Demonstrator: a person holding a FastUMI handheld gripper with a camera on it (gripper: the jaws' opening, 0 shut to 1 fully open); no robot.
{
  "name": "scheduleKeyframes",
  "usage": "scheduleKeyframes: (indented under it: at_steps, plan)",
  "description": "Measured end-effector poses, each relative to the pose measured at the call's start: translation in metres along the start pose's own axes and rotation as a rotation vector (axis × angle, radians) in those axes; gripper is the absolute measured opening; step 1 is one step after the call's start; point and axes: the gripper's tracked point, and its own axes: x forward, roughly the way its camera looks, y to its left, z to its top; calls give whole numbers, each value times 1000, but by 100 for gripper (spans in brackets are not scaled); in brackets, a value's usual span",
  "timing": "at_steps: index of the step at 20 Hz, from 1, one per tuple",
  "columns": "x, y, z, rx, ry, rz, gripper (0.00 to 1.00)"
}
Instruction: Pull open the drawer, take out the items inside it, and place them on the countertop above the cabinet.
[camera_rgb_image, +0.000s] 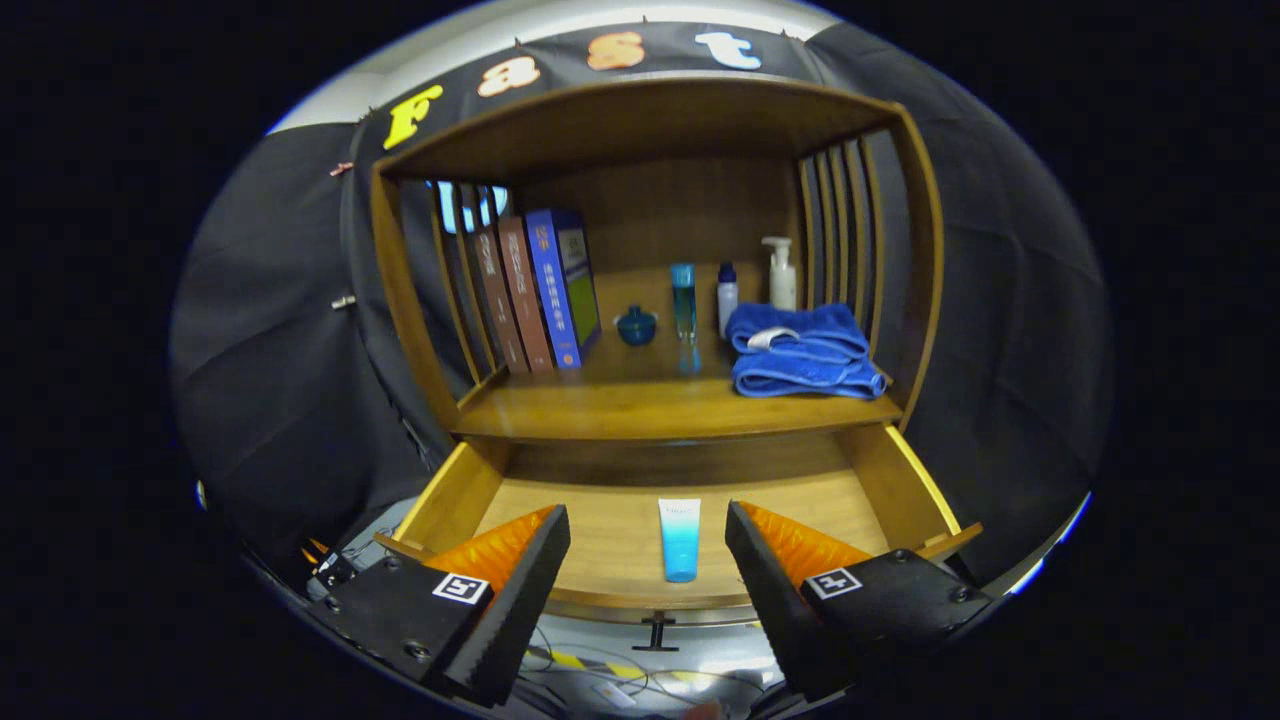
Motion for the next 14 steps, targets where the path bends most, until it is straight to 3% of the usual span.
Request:
scheduleKeyframes:
  at_steps: [6, 14]
  plan:
    - [88, -13, -26, -27, 284, -32, 99]
    - [138, -21, -76, -53, 601, -67, 98]
